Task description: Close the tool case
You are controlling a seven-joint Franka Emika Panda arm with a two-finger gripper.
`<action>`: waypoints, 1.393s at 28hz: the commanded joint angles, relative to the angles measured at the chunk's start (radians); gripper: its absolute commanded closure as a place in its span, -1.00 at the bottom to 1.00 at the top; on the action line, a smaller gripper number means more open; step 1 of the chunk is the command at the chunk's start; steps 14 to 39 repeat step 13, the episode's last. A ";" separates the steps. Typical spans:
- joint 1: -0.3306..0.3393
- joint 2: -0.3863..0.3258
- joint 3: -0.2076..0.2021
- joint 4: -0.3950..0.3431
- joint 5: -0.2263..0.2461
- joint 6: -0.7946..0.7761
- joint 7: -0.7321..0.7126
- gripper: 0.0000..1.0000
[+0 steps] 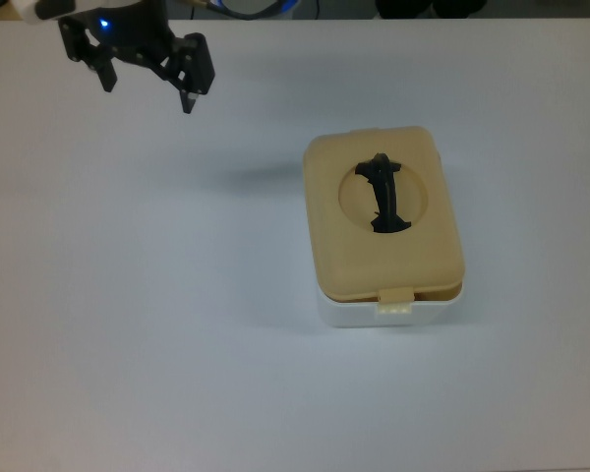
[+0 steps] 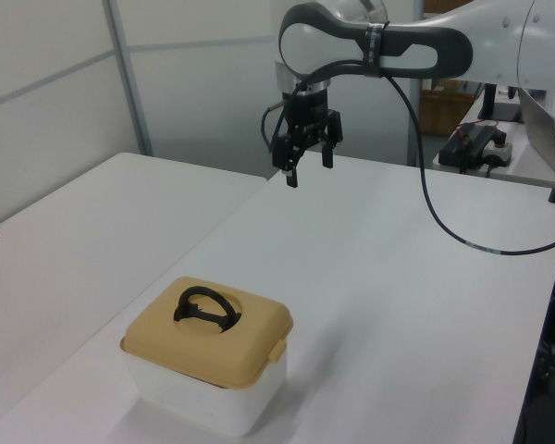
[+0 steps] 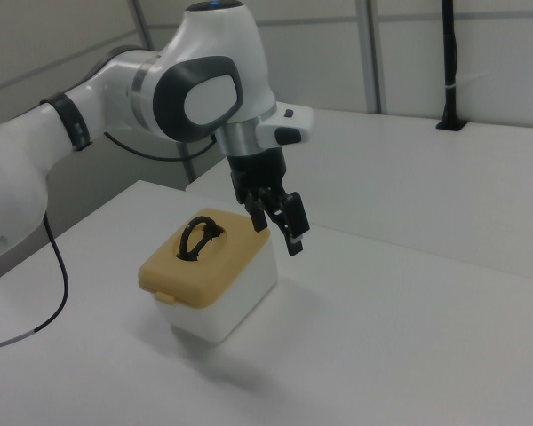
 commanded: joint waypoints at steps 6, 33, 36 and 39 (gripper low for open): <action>-0.033 -0.016 0.000 -0.012 -0.013 -0.017 -0.028 -1.00; -0.057 -0.013 -0.002 -0.015 -0.013 -0.015 -0.051 -1.00; -0.057 -0.013 -0.002 -0.015 -0.013 -0.015 -0.051 -1.00; -0.057 -0.013 -0.002 -0.015 -0.013 -0.015 -0.051 -1.00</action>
